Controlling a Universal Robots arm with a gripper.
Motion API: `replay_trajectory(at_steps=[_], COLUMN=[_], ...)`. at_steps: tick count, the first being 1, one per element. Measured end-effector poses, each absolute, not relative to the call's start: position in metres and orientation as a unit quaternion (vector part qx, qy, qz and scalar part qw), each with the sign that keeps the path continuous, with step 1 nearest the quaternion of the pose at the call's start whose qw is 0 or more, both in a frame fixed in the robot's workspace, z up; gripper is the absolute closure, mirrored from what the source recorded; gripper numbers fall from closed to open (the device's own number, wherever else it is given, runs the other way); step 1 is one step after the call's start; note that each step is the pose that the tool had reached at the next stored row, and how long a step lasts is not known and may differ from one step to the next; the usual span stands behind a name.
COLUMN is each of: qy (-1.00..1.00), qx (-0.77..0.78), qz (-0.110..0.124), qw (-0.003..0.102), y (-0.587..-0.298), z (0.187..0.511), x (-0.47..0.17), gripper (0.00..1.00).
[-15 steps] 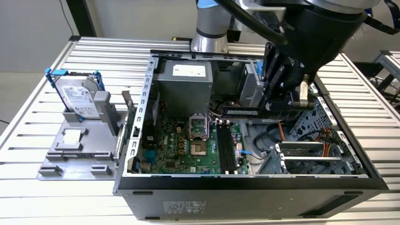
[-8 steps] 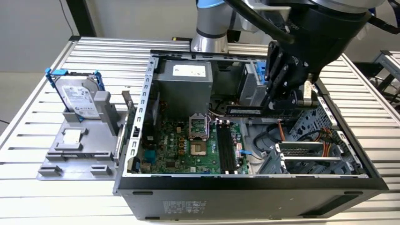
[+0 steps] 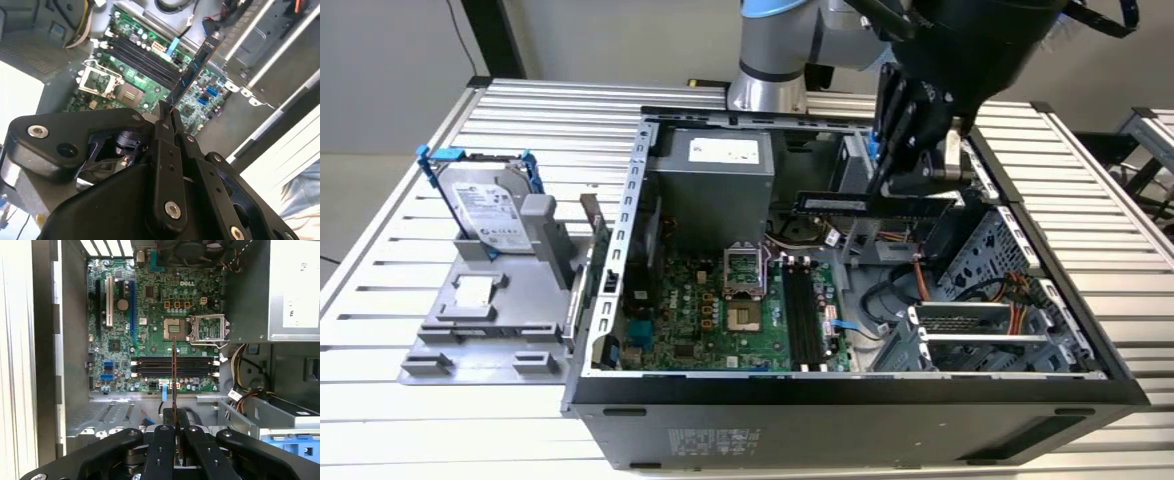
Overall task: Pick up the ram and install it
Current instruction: 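Pick up the ram and move it above insertion slot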
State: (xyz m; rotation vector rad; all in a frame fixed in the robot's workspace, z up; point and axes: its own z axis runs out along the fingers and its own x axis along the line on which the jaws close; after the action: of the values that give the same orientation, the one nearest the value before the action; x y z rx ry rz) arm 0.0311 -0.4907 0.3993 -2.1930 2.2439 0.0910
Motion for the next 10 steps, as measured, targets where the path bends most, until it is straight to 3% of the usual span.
replay_trajectory(at_steps=[10], qy=[0.708], qx=[-0.705], qz=[0.029], qw=[0.001], y=[-0.460], z=[0.399], x=[0.031], gripper=[1.00])
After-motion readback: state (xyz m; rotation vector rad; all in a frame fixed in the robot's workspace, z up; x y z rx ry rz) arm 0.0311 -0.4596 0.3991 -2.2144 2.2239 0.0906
